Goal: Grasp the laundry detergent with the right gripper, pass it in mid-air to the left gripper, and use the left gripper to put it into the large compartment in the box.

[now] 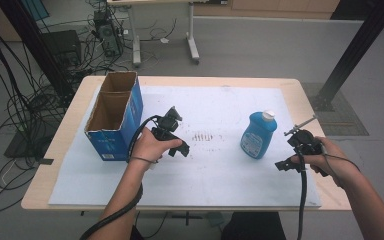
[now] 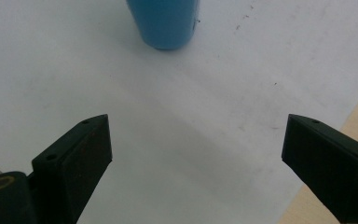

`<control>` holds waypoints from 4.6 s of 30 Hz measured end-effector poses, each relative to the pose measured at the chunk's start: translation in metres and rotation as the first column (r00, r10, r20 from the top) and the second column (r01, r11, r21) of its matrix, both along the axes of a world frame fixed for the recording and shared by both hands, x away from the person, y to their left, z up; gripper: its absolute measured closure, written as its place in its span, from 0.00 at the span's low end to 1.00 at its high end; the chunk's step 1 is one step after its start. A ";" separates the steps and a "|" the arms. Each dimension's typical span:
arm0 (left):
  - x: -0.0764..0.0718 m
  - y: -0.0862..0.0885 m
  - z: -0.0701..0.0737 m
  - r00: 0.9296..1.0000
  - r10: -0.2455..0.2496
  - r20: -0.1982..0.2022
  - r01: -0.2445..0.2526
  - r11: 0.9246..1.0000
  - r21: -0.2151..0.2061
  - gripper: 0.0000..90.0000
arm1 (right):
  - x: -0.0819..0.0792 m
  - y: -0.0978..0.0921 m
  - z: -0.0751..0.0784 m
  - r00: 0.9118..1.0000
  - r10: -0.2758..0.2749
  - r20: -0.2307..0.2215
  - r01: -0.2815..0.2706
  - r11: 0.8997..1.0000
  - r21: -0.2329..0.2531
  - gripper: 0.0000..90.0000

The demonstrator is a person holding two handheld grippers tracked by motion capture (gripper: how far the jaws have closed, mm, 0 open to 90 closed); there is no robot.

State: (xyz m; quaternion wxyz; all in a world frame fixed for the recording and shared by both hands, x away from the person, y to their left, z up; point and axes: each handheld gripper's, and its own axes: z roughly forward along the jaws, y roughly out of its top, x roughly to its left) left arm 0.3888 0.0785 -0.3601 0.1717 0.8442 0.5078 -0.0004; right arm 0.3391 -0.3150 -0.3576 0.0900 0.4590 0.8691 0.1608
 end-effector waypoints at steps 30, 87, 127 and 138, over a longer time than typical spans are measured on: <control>-0.006 -0.001 -0.005 1.000 -0.001 -0.011 0.000 1.000 -0.026 0.14 | -0.003 0.014 -0.031 0.997 0.020 0.071 -0.026 0.996 0.083 0.09; -0.015 -0.005 -0.009 1.000 -0.003 -0.008 0.003 0.999 -0.054 0.14 | -0.011 0.007 -0.063 0.882 -0.089 0.463 -0.116 0.910 0.398 0.06; -0.018 -0.002 -0.003 1.000 0.000 0.002 0.000 0.997 -0.074 0.14 | 0.006 0.024 -0.063 0.809 -0.138 0.571 -0.175 0.871 0.460 0.06; -0.019 0.001 -0.002 1.000 0.003 0.003 -0.003 0.996 -0.084 0.14 | 0.015 0.032 -0.067 0.798 -0.153 0.584 -0.173 0.869 0.464 0.06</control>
